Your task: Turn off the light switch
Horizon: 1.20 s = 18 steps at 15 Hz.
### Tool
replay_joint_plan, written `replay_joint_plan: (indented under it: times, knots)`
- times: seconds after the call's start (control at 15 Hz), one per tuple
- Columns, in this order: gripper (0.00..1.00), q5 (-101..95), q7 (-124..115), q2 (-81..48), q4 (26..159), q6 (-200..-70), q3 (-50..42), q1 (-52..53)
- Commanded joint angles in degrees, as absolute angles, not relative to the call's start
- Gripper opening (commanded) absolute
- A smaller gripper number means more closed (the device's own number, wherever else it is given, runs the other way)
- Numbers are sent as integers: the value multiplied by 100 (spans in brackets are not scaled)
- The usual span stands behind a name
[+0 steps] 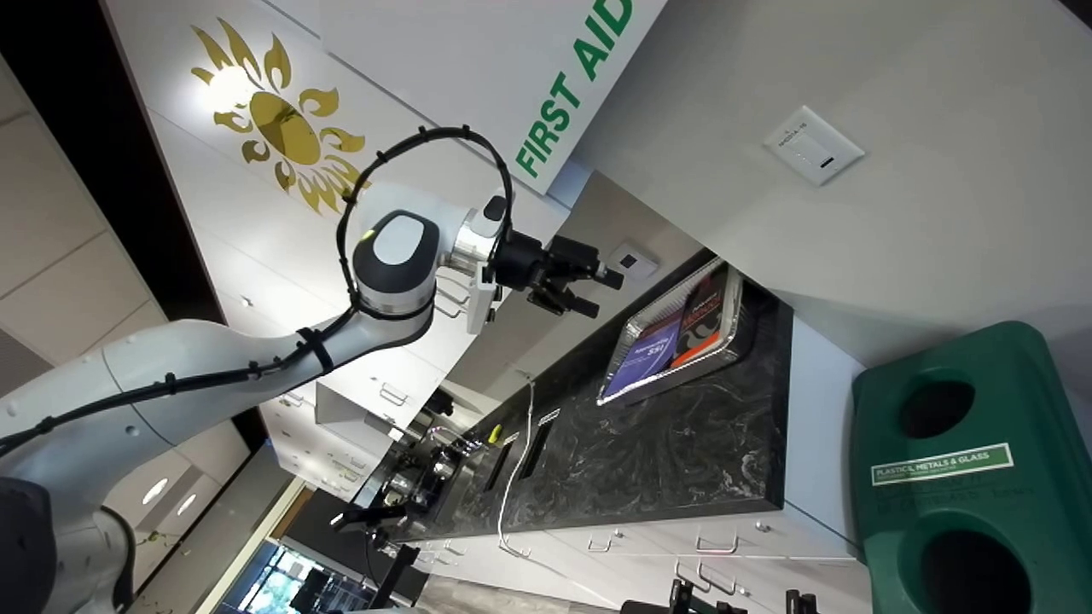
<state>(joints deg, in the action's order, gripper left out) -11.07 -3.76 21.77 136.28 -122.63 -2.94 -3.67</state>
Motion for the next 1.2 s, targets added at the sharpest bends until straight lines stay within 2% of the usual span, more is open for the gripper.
replay_joint_plan:
  times: [0.0, 1.13]
  knots:
    - [100, -1424, -568, 2062, 13648, -12687, -177, -520]
    - [100, -3336, -566, -76, 13323, -15492, -882, -1272]
